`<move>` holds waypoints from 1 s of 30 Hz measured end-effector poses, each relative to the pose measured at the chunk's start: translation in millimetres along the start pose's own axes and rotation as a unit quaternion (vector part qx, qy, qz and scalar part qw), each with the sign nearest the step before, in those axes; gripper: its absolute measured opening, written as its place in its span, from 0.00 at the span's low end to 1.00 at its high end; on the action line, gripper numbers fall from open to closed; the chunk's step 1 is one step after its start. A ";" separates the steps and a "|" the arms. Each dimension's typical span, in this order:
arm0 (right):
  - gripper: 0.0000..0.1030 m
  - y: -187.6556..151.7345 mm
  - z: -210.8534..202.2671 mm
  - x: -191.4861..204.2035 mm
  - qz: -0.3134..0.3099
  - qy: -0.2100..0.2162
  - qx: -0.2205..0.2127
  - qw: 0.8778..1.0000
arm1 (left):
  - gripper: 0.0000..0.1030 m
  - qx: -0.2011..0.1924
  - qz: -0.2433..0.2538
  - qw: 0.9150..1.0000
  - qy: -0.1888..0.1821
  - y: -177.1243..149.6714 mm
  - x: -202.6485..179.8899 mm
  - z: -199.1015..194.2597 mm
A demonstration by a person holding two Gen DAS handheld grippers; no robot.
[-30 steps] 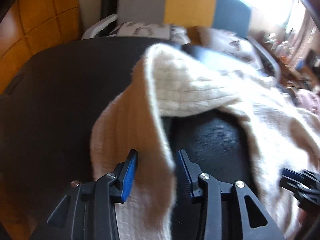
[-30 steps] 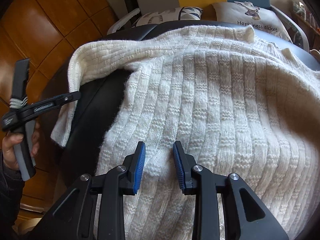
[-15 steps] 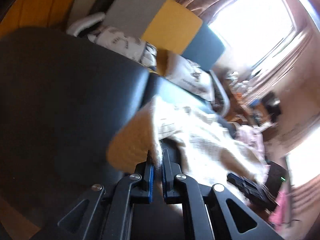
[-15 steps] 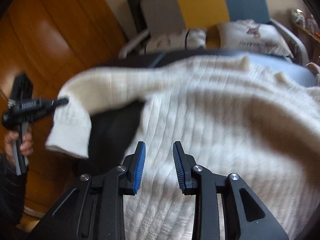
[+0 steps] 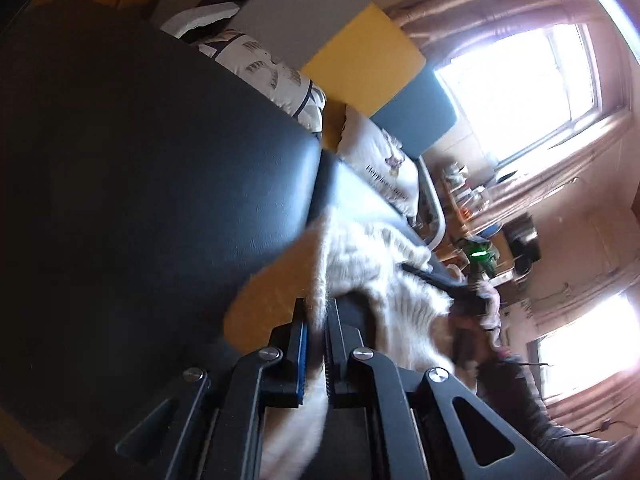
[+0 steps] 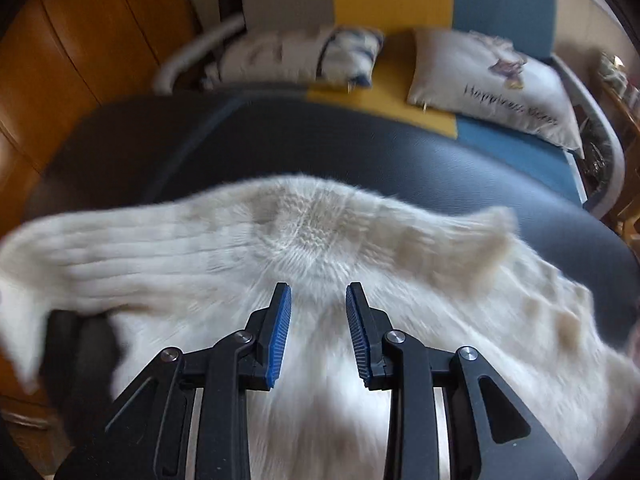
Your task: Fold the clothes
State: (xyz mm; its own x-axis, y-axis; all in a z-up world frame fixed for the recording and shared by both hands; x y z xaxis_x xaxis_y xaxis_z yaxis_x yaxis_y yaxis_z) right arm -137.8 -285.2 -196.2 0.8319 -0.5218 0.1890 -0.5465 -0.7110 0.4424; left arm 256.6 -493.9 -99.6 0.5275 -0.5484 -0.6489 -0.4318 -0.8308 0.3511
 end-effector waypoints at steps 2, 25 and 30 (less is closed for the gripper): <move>0.33 8.7 16.8 8.6 -0.009 -0.010 -0.005 1.000 | 0.05 -0.003 -0.004 1.000 0.016 12.0 2.3 -0.2; 0.33 -119.6 -89.0 76.9 -0.049 0.049 -0.043 0.997 | 0.13 -0.031 -0.009 0.973 0.227 30.5 12.1 -21.2; 0.37 -176.0 -66.4 72.5 0.032 0.015 -0.039 0.999 | 0.13 0.023 0.059 0.975 0.211 -31.9 -31.3 50.1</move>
Point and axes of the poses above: each gripper's, at about its wrist camera, not at the fingertips, and z roughly the way its jaws point, x to its left, y to its top, the point moved 1 cm from there along z, roughly the way its jaws point, and after that the axes turned 5 degrees about y, right-handed, at the moved point
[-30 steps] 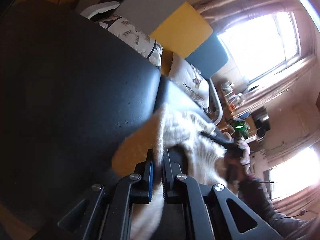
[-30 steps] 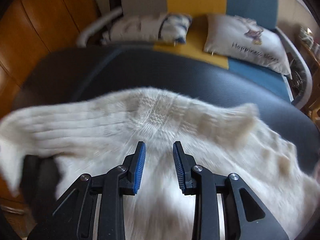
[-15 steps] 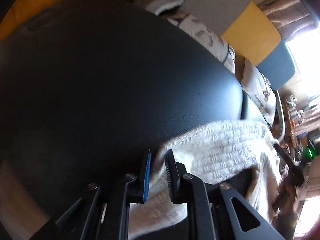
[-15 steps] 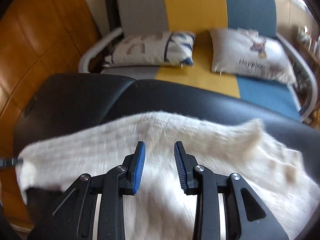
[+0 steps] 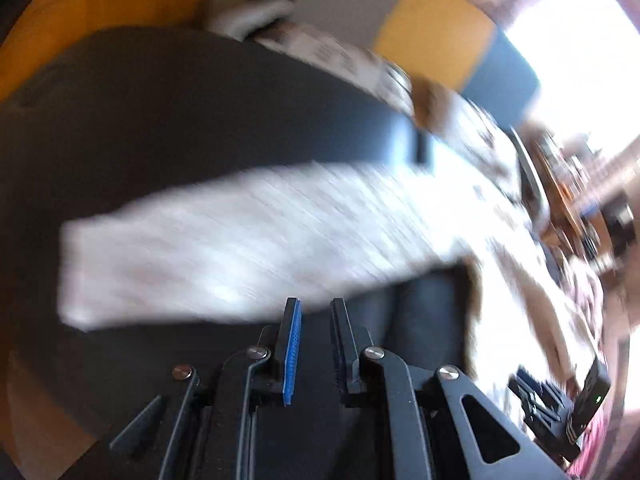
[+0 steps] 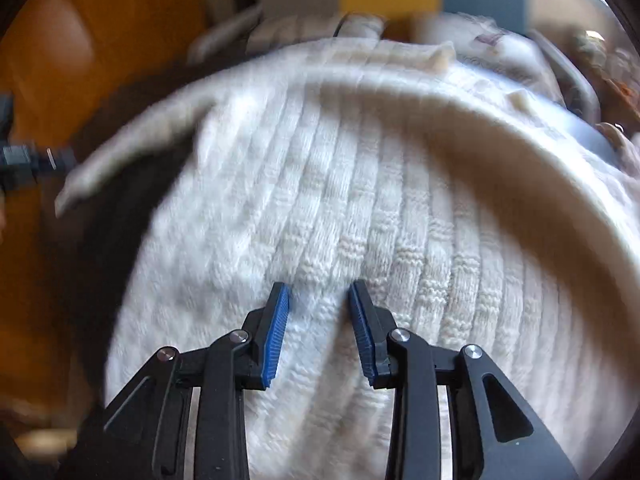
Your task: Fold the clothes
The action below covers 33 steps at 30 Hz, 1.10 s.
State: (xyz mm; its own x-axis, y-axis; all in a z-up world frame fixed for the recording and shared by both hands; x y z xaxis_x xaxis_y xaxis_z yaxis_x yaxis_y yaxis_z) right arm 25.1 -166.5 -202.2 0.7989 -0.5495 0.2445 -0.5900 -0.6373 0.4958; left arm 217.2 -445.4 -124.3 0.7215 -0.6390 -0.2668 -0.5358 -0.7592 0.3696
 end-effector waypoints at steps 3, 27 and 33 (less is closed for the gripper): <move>0.44 0.3 -1.2 13.5 0.007 0.017 -0.013 1.000 | 0.13 0.016 0.030 0.998 -0.053 -22.6 -55.1 19.0; 0.46 -109.6 -127.0 -92.8 0.112 -0.064 0.050 0.990 | 0.12 0.075 0.295 0.951 -0.052 -154.3 -199.6 55.4; 0.46 -64.9 -147.3 -91.5 0.110 0.004 0.025 0.994 | 0.12 0.102 0.273 0.954 -0.070 -140.7 -175.9 52.0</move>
Point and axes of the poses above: each gripper's, at about its wrist camera, not at the fingertips, and z roughly the way its jaws point, x to its left, y to its top, the point moved 1 cm from there along z, roughly the way its jaws point, and after that the axes turned 5 degrees about y, right-handed, at the moved point
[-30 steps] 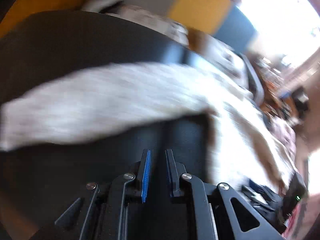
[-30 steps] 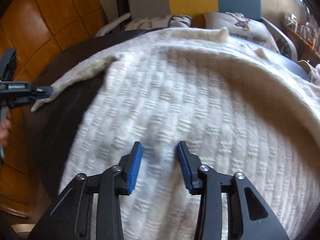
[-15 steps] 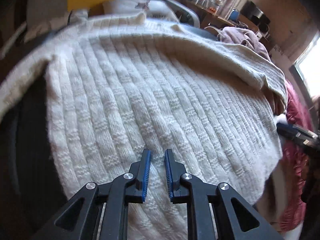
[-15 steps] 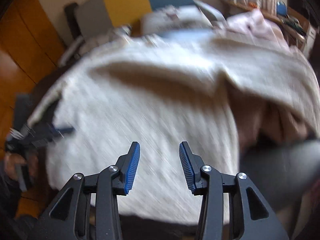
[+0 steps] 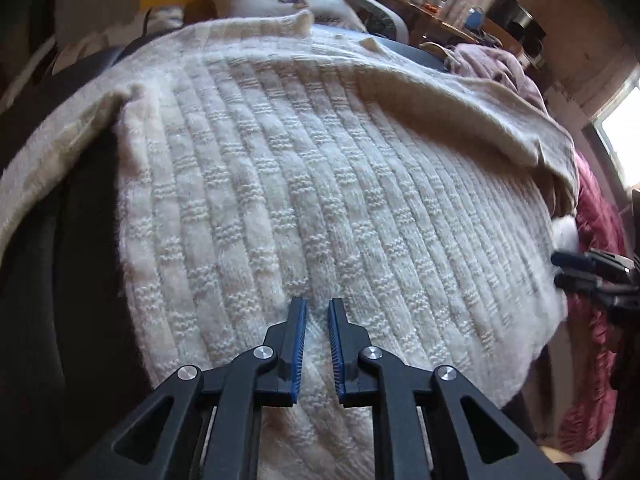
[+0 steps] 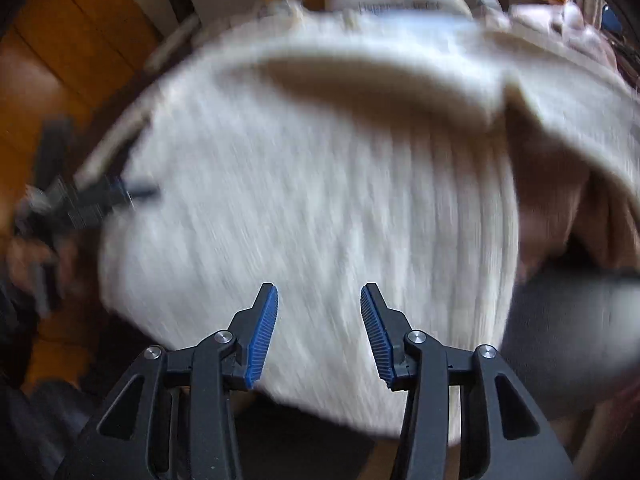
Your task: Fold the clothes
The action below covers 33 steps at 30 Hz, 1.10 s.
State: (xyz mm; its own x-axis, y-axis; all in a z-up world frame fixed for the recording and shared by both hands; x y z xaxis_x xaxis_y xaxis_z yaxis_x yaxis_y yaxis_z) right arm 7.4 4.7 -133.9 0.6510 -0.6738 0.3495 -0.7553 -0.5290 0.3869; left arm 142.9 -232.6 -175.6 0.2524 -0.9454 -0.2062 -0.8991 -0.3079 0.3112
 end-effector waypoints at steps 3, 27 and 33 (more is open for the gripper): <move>0.46 54.4 -9.6 8.7 -0.012 0.002 -0.065 0.998 | 0.12 -0.013 -0.008 1.000 0.002 9.0 9.3 -9.8; 0.18 256.0 143.7 -88.9 -0.028 -0.090 -0.036 0.995 | 0.17 -0.069 0.021 0.995 0.065 273.0 7.4 110.3; 0.43 267.8 132.4 -97.6 -0.090 -0.089 -0.009 0.992 | 0.17 -0.110 0.058 0.991 0.046 276.7 -10.3 91.1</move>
Point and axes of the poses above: each gripper's, at about its wrist camera, not at the fingertips, and z roughly the way its jaws point, x to its left, y to its top, the point moved 1 cm from there along z, roughly the way its jaws point, and after that the axes turned 5 degrees about y, right-handed, at the moved point
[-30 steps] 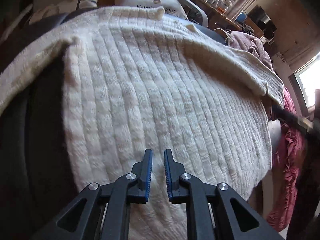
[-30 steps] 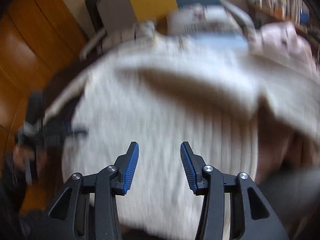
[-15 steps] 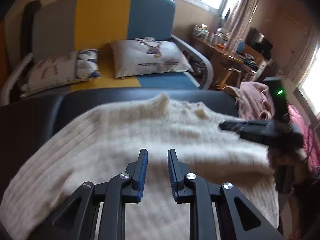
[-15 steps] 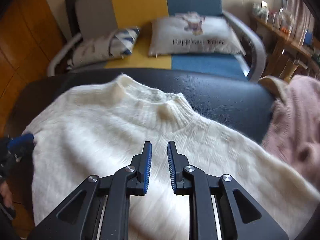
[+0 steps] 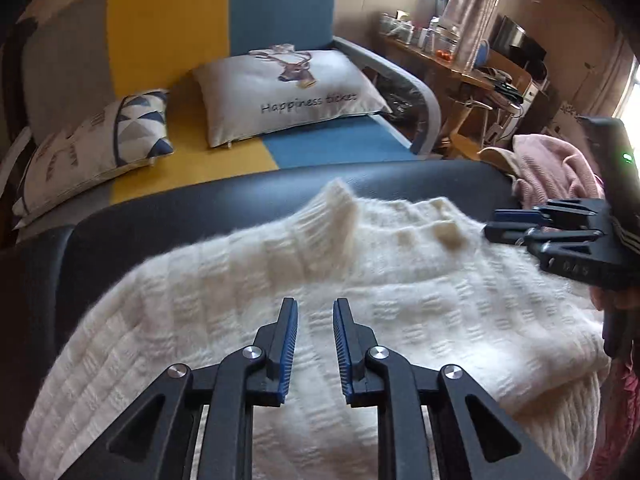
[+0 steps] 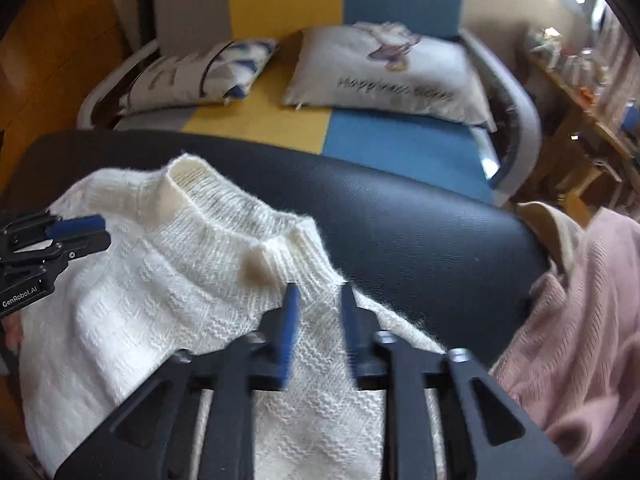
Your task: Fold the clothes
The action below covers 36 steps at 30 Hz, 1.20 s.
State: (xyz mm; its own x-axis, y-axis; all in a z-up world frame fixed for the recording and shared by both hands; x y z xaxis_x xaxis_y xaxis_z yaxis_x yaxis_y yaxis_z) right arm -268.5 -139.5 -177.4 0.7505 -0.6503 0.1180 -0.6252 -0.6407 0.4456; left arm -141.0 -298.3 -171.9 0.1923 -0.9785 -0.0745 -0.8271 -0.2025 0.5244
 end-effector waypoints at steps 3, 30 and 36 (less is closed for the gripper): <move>0.52 7.4 19.2 -1.7 -0.015 -0.002 0.024 1.000 | 0.17 0.041 -0.002 0.999 0.018 7.3 -0.3 27.3; 0.19 31.8 -12.0 35.6 -0.030 -0.006 -0.089 0.996 | 0.12 -0.023 -0.102 0.994 0.024 13.6 26.7 13.1; 0.19 33.1 44.0 43.3 -0.029 -0.011 -0.045 0.999 | 0.12 -0.017 -0.157 0.987 0.033 14.7 42.3 27.4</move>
State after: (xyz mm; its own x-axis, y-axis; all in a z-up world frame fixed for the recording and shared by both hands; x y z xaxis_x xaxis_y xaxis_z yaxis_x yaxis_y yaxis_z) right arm -266.1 -206.9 -196.6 0.7793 -0.6227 0.0706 -0.5586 -0.6392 0.5286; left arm -159.5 -343.8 -190.6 0.4705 -0.8632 -0.1831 -0.7037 -0.4923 0.5122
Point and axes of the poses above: each gripper's, at about its wrist camera, not at the fingertips, and z roughly the way its jaws point, x to its left, y to its top, the point moved 1 cm from there along z, roughly the way its jaws point, and after that the axes turned 5 degrees about y, right-handed, at the moved point
